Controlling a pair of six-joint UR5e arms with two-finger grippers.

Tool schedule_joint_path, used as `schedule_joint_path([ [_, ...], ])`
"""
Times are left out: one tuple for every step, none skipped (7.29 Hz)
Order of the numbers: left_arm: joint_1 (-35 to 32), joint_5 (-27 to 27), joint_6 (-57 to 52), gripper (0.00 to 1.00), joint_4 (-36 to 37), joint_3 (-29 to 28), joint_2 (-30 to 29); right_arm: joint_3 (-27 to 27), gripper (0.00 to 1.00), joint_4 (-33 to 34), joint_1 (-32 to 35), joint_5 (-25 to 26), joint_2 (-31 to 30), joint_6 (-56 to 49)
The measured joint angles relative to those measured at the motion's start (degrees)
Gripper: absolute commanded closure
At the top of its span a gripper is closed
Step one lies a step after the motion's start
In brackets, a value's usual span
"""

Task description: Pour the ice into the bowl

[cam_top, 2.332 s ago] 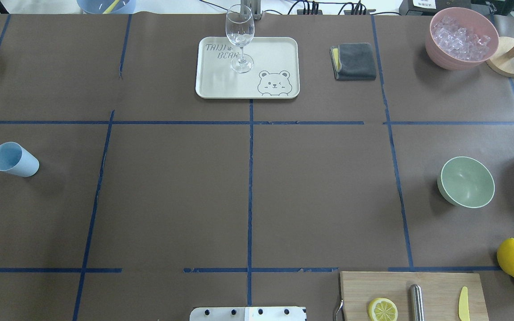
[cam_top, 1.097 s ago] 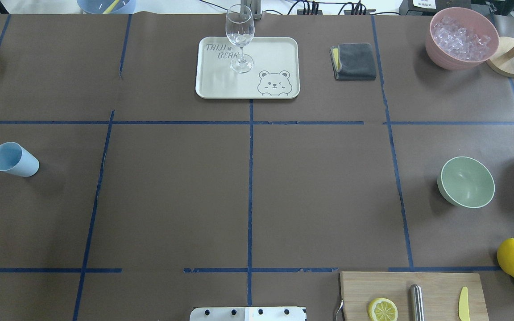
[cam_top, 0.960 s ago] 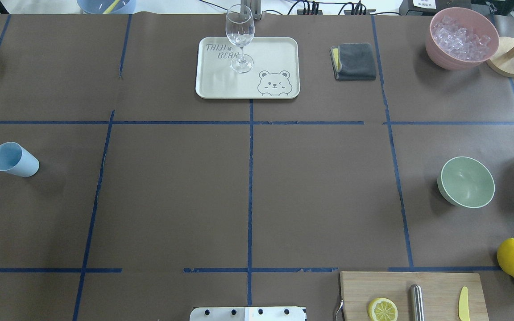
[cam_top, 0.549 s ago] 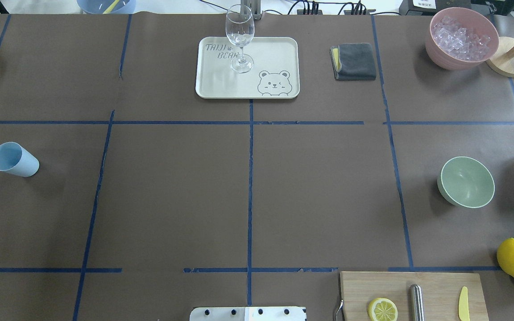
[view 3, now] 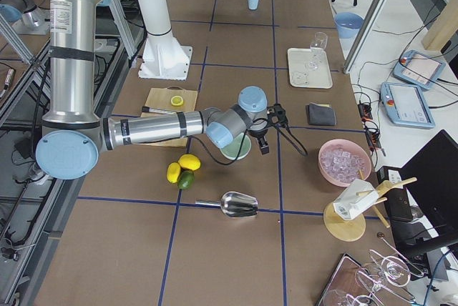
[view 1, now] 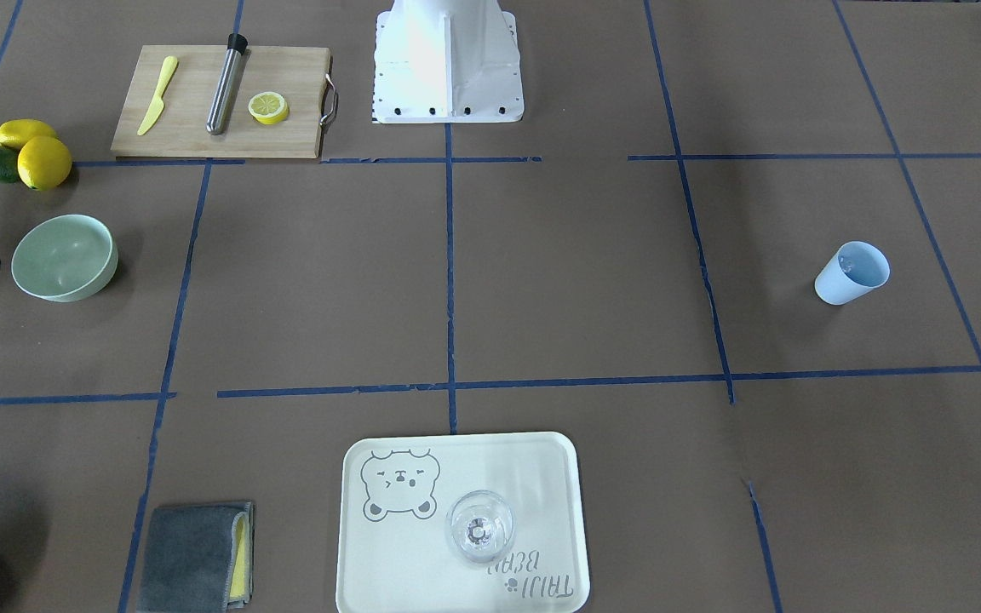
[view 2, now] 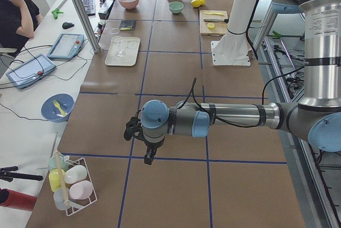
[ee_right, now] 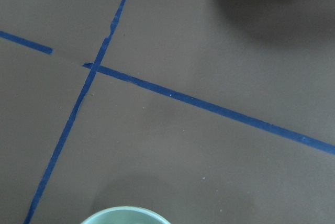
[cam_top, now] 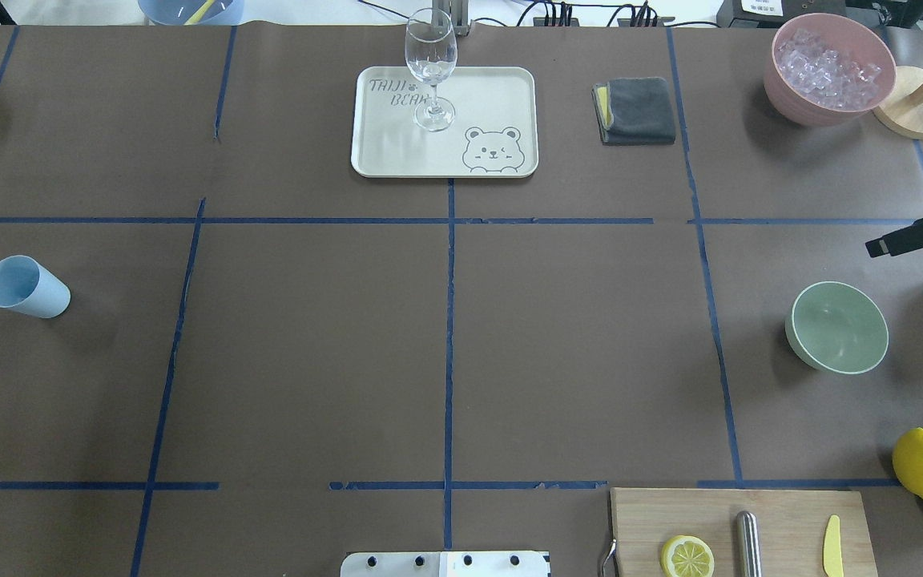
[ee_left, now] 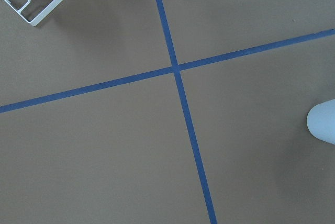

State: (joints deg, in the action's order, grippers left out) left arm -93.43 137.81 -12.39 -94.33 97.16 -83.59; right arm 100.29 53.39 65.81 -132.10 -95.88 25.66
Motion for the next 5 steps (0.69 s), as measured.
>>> schedule_joint_path([
  [0.0,0.0,0.0,0.0,0.0,0.0,0.0,-0.6,0.04,-4.2,-3.0,2.2,-1.9,3.3],
  [0.0,0.0,0.0,0.0,0.0,0.0,0.0,-2.0,0.08,-6.3,-5.5,4.2,-2.9,4.5],
  [0.0,0.0,0.0,0.0,0.0,0.0,0.1,-3.0,0.3,-7.0,-7.2,5.8,-3.3,4.8],
  [0.0,0.0,0.0,0.0,0.0,0.0,0.1,-3.5,0.69,-7.3,-8.4,6.7,-3.6,4.9],
  [0.0,0.0,0.0,0.0,0.0,0.0,0.1,-3.8,1.0,-7.3,-9.2,7.1,-3.8,4.8],
])
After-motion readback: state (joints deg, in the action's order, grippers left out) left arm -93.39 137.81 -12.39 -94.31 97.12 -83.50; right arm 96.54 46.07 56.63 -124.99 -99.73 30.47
